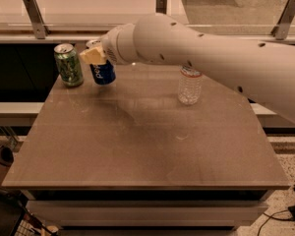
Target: Move pepsi can near green can
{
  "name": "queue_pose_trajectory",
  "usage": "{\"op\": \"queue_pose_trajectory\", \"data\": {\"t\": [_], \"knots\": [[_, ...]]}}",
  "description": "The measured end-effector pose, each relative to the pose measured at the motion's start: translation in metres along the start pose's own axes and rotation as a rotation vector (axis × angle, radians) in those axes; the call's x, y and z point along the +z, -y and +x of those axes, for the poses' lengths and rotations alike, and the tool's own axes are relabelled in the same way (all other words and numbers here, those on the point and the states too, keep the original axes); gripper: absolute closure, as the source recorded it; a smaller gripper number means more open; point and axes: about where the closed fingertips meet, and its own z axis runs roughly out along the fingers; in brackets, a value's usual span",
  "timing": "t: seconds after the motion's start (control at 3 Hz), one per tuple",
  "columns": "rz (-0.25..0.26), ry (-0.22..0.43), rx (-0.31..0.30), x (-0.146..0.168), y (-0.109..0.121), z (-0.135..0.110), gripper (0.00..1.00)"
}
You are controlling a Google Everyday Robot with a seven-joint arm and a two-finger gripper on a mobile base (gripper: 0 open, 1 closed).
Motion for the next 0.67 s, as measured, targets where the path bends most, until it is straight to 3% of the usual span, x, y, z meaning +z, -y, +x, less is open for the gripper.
{"op": "queue_pose_trajectory", "data": {"t": [0.67], "knots": [[0.009,0.044,-0.042,0.028,-0.009,0.006,1.00]]}}
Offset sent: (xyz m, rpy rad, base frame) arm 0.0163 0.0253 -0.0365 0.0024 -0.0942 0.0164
